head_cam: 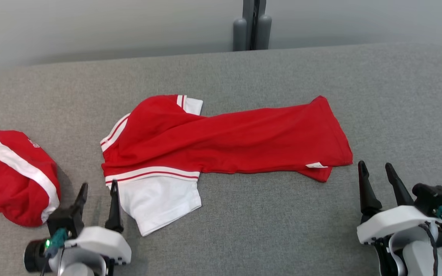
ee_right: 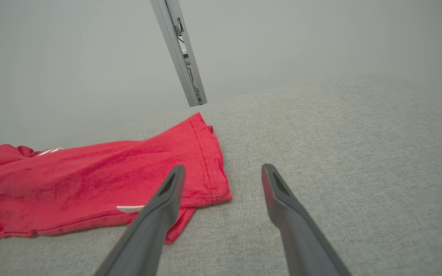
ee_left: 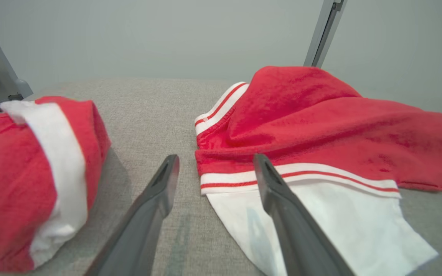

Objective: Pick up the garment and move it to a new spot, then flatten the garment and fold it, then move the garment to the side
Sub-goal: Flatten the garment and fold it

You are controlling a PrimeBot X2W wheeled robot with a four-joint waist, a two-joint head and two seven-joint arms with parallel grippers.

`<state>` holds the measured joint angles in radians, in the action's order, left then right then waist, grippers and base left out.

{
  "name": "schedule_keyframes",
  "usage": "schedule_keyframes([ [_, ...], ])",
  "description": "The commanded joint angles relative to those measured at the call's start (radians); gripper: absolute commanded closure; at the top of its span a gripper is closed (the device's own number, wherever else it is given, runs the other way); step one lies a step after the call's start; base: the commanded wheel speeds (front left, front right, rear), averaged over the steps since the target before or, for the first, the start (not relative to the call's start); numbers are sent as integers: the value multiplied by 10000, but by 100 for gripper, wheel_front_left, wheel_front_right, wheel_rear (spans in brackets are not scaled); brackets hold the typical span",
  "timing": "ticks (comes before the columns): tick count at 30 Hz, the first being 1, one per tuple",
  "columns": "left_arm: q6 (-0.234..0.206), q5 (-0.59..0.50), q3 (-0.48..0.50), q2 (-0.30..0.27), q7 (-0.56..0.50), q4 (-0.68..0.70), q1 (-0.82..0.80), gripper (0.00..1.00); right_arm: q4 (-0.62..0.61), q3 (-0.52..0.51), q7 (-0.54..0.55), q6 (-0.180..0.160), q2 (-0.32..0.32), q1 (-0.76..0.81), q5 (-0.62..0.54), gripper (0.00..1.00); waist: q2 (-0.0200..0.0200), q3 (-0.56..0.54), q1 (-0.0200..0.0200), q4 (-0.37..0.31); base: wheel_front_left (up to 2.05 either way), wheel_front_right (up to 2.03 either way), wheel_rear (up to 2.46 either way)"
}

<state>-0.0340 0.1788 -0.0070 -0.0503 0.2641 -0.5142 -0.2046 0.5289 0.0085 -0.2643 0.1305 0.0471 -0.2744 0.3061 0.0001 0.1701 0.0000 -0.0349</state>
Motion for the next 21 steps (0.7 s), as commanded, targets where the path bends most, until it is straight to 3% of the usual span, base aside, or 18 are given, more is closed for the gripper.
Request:
schedule_keyframes([
  [1,38,71,27,-39,5,70,158,0,-43,-47,-2,4,71,134,-61,0,-1,-247,0,25,0,0,0],
  [10,29,124,-716,-31,5,711,1980,0,-264,-18,-2,4,68,1355,-793,0,-1,-1520,0,177,0,0,0],
  [21,33,432,-1114,-18,5,674,2332,0,-501,177,-2,4,68,1757,-1033,0,-1,-1711,0,299,0,0,0],
])
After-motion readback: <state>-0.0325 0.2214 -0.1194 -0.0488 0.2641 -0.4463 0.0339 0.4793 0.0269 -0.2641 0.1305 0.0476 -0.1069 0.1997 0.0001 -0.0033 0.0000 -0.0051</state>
